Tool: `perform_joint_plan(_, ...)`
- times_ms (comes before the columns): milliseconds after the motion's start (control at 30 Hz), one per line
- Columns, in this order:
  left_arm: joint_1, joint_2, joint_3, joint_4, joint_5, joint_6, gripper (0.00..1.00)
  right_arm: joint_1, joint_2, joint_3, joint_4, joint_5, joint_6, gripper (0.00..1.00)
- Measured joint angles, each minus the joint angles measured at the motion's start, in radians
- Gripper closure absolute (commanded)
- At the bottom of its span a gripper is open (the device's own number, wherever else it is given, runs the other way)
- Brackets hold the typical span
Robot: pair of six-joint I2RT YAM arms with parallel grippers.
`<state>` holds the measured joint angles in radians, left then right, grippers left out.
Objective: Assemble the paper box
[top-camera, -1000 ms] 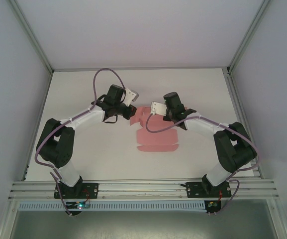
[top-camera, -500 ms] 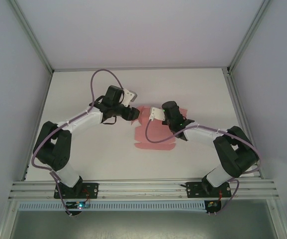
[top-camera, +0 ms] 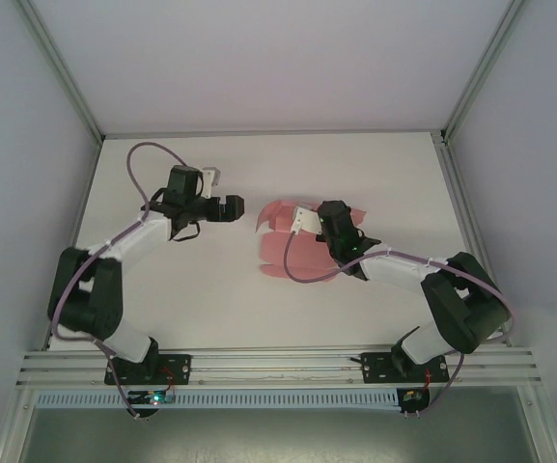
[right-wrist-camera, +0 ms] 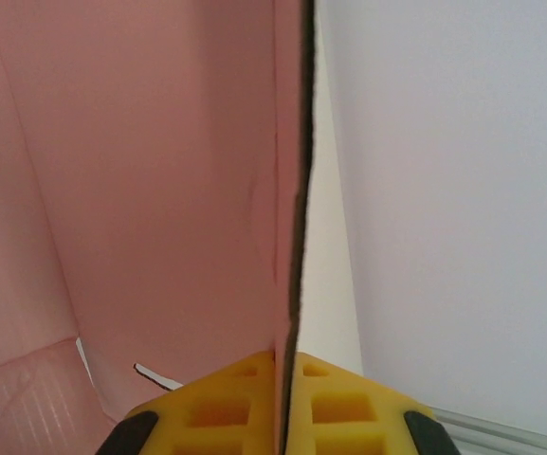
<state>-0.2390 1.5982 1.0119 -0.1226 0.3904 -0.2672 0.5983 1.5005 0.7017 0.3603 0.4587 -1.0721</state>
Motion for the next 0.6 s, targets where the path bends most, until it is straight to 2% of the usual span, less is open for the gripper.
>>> perform_joint_plan(133, -0.018, 0.123, 0.05, -0.018, 0.151, 0.04, 0.13, 0.002, 0.0, 0.0, -0.013, -0.003, 0.001, 1.0)
perform_joint_plan(233, -0.053, 0.149, 0.074, -0.047, 0.243, 0.1, 0.24, 0.002, 0.0, 0.0, -0.028, -0.003, 0.005, 1.0)
perform_joint_plan(267, -0.073, 0.15, 0.081, -0.057, 0.262, 0.122, 0.25, 0.004, 0.0, 0.0, -0.035, -0.003, 0.007, 1.0)
perform_joint_plan(333, -0.112, 0.15, 0.095, -0.072, 0.284, 0.161, 0.32, 0.01, 0.0, 0.0, -0.049, -0.002, 0.007, 1.0)
perform_joint_plan(433, -0.161, 0.15, 0.101, -0.078, 0.303, 0.204, 0.36, 0.029, 0.0, 0.0, -0.065, 0.01, 0.006, 1.0)
perform_joint_plan(600, -0.186, 0.151, 0.096, -0.079, 0.312, 0.238, 0.38, 0.053, -0.002, 0.0, -0.101, 0.034, 0.007, 1.0)
